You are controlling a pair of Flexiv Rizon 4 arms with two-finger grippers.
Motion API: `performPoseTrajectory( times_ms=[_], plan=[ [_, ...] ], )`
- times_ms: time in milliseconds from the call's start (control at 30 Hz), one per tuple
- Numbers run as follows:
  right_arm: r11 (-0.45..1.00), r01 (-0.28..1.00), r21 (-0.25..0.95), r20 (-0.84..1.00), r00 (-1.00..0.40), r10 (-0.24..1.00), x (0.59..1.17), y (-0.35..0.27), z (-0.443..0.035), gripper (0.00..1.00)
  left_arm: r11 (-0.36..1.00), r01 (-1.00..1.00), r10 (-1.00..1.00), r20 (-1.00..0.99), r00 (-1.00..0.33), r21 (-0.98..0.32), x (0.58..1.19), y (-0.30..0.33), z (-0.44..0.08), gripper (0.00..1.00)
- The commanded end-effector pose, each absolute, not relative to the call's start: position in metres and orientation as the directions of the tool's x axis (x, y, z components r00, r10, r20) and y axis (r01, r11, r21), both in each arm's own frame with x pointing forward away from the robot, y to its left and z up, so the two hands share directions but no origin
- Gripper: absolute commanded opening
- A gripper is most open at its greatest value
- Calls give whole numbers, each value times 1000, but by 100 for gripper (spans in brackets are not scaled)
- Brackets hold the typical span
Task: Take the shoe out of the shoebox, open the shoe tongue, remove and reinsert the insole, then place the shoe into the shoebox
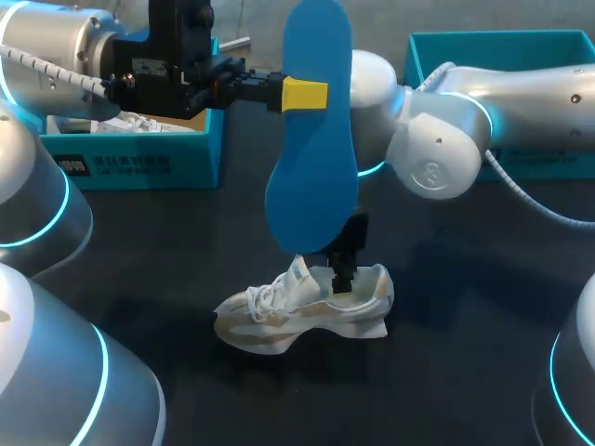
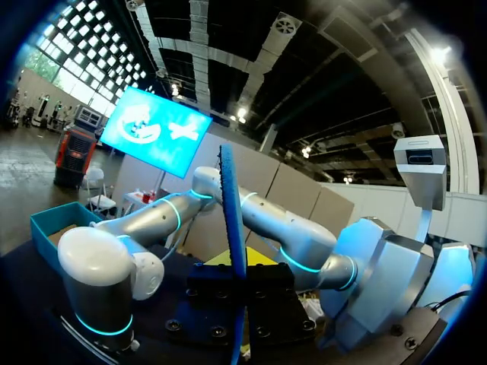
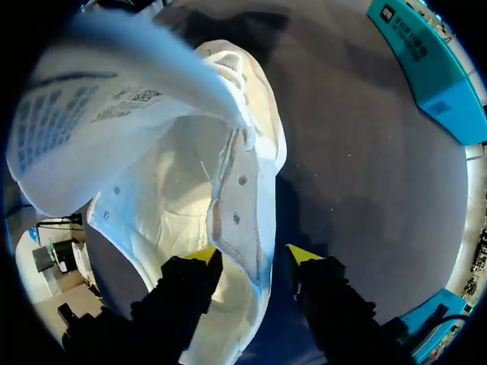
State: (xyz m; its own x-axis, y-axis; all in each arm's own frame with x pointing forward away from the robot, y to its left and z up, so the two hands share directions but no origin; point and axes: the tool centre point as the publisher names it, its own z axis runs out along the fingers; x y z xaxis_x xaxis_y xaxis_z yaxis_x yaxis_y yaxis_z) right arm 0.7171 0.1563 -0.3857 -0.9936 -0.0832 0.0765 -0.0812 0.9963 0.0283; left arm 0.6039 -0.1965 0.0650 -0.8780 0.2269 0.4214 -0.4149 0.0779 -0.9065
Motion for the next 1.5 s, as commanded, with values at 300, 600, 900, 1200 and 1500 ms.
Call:
performPoseTrajectory(
  times_ms=[300, 600, 900, 1200, 1500],
  plan=[
    [997, -78, 26, 76, -994, -80, 713, 159, -377, 0, 77, -415, 227, 421, -878, -906, 604, -197, 65, 0],
    [997, -73, 23, 106, -992, -75, 704, 160, -345, 0, 77, -415, 227, 421, -878, -906, 604, -197, 65, 0],
    [982, 147, 122, 92, -986, 137, 689, 160, -325, 0, 77, -415, 227, 421, -878, -906, 604, -197, 65, 0],
    [982, 147, 122, 92, -986, 137, 689, 160, -325, 0, 77, -415, 227, 421, -878, -906, 604, -197, 65, 0],
    [916, 342, 211, 76, -940, 333, 692, 159, -316, 0, 77, -415, 227, 421, -878, -906, 604, -197, 65, 0]
  ],
)
